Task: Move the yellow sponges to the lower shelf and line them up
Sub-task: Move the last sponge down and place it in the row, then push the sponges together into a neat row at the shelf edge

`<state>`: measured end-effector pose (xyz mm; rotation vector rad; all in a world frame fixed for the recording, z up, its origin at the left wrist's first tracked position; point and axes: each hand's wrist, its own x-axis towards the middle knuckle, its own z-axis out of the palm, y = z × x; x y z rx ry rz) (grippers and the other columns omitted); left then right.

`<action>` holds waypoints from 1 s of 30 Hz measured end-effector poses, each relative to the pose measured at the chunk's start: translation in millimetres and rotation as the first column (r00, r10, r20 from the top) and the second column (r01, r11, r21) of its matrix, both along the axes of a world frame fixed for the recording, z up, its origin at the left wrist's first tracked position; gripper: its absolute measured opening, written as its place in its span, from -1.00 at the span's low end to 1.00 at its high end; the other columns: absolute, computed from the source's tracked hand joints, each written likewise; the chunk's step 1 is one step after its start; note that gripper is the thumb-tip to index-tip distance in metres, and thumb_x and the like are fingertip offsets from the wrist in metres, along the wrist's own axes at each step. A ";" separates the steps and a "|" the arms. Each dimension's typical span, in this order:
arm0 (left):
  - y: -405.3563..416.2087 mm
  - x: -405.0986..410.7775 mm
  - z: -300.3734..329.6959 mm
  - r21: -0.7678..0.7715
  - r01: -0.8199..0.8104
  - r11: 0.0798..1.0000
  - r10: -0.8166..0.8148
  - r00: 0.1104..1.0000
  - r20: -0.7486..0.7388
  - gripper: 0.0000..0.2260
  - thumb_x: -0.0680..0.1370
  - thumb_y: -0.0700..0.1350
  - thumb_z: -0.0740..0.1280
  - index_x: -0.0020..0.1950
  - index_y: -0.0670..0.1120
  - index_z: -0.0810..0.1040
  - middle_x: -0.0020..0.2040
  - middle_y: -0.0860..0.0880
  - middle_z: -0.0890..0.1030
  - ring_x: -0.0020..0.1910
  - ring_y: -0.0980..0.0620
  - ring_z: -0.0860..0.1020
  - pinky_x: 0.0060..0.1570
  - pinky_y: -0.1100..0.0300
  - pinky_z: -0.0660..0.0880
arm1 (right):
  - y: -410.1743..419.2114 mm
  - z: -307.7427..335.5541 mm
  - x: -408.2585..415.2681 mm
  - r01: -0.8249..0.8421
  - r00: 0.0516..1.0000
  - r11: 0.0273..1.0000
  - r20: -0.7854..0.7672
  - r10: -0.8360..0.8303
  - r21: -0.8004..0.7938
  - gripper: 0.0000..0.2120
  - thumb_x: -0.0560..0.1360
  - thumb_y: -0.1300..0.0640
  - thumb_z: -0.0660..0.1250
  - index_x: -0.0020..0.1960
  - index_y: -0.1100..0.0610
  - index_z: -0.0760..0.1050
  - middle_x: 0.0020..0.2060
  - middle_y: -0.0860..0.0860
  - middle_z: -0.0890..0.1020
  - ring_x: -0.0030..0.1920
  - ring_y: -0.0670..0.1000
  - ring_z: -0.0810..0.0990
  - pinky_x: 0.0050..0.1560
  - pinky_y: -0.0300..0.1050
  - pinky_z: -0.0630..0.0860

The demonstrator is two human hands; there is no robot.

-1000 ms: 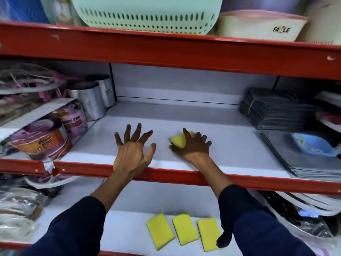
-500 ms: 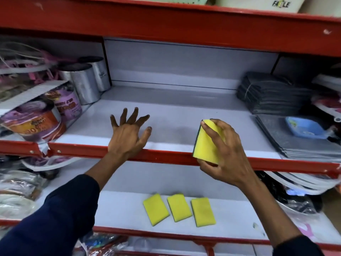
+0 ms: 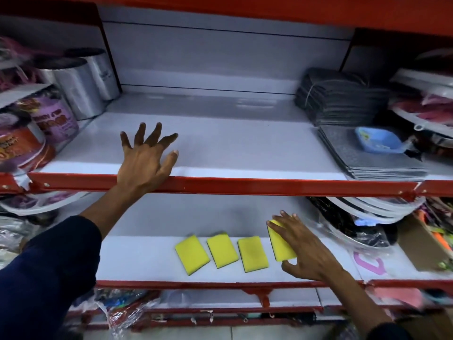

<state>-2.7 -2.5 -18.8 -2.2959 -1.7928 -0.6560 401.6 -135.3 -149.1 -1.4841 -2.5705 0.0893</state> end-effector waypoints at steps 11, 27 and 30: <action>-49.7 63.9 -25.8 0.126 0.085 0.988 -0.079 0.995 -0.054 -0.45 0.60 0.16 0.05 0.57 0.04 0.13 0.62 -0.12 0.10 0.60 -0.24 -0.10 0.45 -0.45 -0.11 | 32.3 -106.3 0.5 0.263 0.964 0.894 0.143 -0.225 -0.362 -0.01 0.40 0.03 0.46 0.58 0.20 -0.11 0.59 0.12 0.03 0.60 0.17 -0.08 0.58 0.02 -0.07; -104.3 184.2 -204.0 -0.312 0.389 0.867 -0.381 0.920 0.090 -0.55 0.60 -0.02 0.18 0.45 -0.17 0.37 0.55 -0.21 0.26 0.55 -0.21 0.21 0.47 -0.19 0.27 | 30.6 -114.0 12.0 0.396 0.887 0.846 -0.088 -0.453 -0.356 -0.49 0.50 0.17 0.33 0.44 0.07 0.38 0.44 0.02 0.42 0.46 0.04 0.32 0.41 -0.08 0.34; -97.9 200.2 -230.5 -0.487 0.304 0.819 -0.342 0.939 0.010 -0.52 0.64 -0.02 0.09 0.52 -0.17 0.23 0.60 -0.21 0.10 0.58 -0.22 0.07 0.56 -0.10 0.09 | 27.9 -119.8 14.2 0.377 0.903 0.852 -0.061 -0.426 -0.363 -0.45 0.52 0.15 0.32 0.48 0.06 0.31 0.50 0.01 0.33 0.51 0.03 0.25 0.45 -0.06 0.36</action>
